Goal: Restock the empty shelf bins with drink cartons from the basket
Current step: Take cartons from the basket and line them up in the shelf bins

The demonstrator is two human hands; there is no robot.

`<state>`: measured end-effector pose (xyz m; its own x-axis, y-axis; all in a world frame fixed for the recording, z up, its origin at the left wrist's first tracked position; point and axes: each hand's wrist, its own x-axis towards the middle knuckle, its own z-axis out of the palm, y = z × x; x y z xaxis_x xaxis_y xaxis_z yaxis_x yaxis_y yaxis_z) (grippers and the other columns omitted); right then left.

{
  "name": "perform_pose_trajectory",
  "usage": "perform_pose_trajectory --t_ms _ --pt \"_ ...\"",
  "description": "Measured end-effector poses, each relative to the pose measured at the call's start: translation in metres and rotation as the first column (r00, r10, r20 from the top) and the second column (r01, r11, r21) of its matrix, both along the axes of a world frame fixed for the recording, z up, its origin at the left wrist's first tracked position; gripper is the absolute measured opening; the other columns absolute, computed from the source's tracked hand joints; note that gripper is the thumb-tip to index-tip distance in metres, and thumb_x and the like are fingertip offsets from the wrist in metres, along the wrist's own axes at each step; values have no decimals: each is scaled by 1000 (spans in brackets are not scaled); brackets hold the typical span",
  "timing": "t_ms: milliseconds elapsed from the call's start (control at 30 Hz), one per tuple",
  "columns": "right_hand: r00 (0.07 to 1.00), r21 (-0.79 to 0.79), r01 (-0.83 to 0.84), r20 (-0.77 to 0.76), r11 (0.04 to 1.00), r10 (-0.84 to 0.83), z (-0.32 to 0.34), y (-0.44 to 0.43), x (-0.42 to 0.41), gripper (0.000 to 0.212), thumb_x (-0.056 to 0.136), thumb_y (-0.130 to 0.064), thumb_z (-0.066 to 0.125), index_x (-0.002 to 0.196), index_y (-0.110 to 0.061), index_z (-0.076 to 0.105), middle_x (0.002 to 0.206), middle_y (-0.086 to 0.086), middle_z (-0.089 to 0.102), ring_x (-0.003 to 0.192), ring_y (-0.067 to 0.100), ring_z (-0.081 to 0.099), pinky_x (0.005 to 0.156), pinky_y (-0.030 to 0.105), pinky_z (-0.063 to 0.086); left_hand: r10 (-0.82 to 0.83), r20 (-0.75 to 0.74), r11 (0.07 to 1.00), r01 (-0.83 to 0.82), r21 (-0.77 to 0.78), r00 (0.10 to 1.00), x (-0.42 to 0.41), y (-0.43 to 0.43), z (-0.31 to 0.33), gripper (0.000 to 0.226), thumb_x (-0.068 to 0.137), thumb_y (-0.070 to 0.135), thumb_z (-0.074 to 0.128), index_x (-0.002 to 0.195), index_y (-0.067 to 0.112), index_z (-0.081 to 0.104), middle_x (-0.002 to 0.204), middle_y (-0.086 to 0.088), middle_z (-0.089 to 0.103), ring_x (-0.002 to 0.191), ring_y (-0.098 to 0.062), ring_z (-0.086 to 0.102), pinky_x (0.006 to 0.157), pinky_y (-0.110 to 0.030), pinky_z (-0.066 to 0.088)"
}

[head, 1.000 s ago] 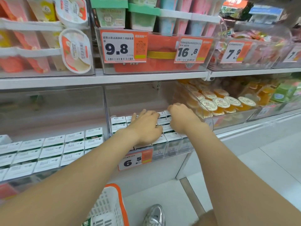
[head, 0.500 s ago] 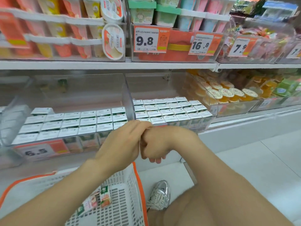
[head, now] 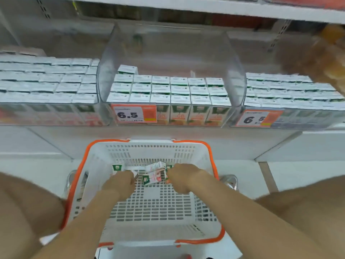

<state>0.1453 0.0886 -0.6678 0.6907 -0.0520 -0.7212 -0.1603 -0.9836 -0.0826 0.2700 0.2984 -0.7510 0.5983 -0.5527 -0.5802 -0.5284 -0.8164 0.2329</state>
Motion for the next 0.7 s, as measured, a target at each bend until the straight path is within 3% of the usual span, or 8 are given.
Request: perform_pose_trajectory --t_ms 67,167,267,333,467,533,600,700 --pt "998 13 55 -15 998 -55 -35 1 1 27 96 0 50 120 -8 61 100 7 57 83 27 60 68 38 52 -19 -33 999 21 49 999 -4 3 -23 14 105 20 42 98 21 54 120 -5 65 75 -19 60 67 -34 49" --pt "994 -14 102 -48 995 -103 -85 4 -2 45 98 -6 52 141 -17 54 131 10 63 113 31 65 86 42 55 -8 -75 997 14 76 997 -6 -7 -49 32 105 19 45 136 15 53 136 -12 59 115 -29 62 94 -40 54" --pt "993 -129 113 -28 985 -117 -117 7 5 53 96 -13 60 146 -30 53 135 1 63 120 25 65 88 40 53 50 -63 999 -49 22 997 -3 -18 -69 40 102 16 53 142 14 53 141 -12 52 128 -34 55 105 -42 49" --pt "987 -174 158 8 972 -159 -132 6 12 48 95 -18 64 142 -26 57 135 4 61 120 26 64 91 39 53 95 -76 995 -97 -27 993 -3 -25 -86 41 99 11 56 140 14 54 141 -12 50 129 -34 54 105 -44 49" --pt "972 -31 225 -68 974 -227 -160 12 18 77 95 -9 62 160 -30 27 166 23 5 148 48 28 112 52 42 124 -168 987 -139 -77 978 -11 -37 -120 71 95 -4 55 159 18 33 170 -6 16 149 -33 37 112 -49 45" --pt "949 9 302 -94 953 -300 -173 19 19 87 93 -6 65 162 -32 19 166 23 -7 147 49 27 112 51 43 110 -151 990 -121 -69 982 -16 -39 -134 81 94 -3 58 162 20 22 173 -5 9 139 -36 48 96 -47 52" --pt "929 27 367 -60 930 -365 -187 22 20 86 92 -3 66 162 -25 21 163 26 -9 143 48 35 110 48 46 107 -126 990 -117 -75 986 -18 -41 -143 81 93 -2 61 159 22 20 167 -9 25 100 -32 63 72 -42 52" --pt "902 61 427 39 902 -430 -202 21 17 73 91 4 61 155 -22 39 160 26 2 135 46 44 106 50 50 156 -47 983 -160 -93 987 -17 -40 -150 63 94 12 68 146 18 32 138 -11 53 96 -31 65 72 -46 56"
